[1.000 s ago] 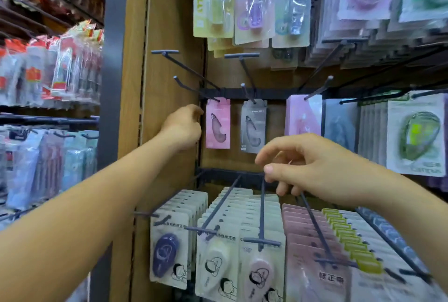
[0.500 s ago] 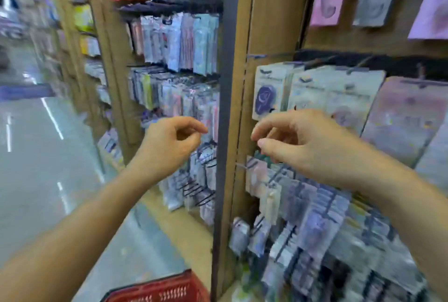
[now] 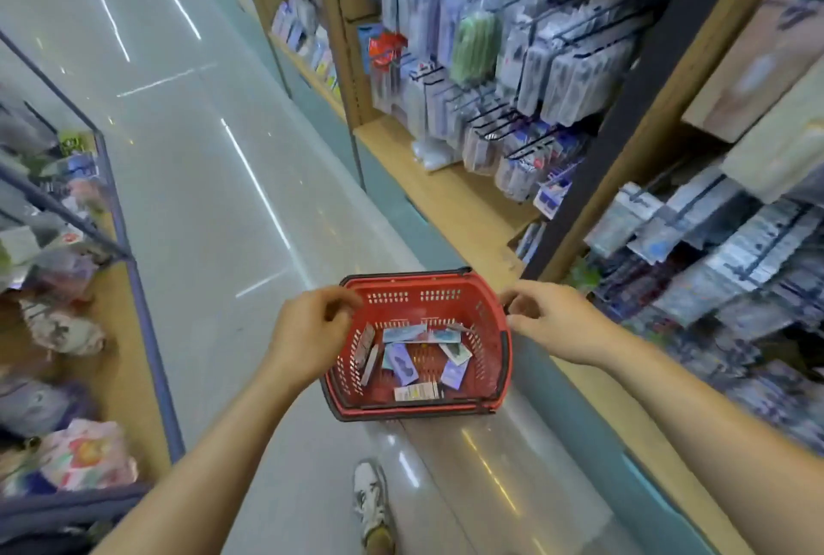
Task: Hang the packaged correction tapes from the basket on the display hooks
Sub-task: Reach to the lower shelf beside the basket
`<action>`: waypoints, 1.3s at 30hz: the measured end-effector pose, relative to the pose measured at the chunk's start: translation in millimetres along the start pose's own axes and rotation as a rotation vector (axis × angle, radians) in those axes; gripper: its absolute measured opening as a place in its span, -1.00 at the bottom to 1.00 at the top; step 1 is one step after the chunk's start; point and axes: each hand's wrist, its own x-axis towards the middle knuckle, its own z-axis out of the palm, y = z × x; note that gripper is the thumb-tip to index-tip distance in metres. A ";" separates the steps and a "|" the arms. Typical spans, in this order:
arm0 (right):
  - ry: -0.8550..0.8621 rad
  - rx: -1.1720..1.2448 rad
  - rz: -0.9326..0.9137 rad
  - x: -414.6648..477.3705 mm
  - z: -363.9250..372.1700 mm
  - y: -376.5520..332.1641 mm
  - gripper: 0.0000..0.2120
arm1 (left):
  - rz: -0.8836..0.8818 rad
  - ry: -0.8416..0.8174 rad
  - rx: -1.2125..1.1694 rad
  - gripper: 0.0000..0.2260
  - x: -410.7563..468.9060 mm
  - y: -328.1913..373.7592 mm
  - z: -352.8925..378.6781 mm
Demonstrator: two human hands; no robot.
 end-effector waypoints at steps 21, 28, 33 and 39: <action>0.041 0.631 0.725 351.5 420.3 237.4 -0.74 | -0.329 -0.495 0.205 -0.52 209.9 -367.4 384.7; 0.172 0.649 1.039 425.3 532.5 342.5 -0.57 | -0.606 -0.442 0.068 -0.42 267.9 -449.5 537.8; 0.145 0.497 1.108 448.6 572.7 365.3 -0.38 | -0.676 -0.262 0.186 -0.23 288.1 -468.3 574.7; 0.238 0.651 1.022 450.4 581.0 363.7 -0.47 | -0.766 -0.215 -0.122 -0.39 300.7 -465.0 584.7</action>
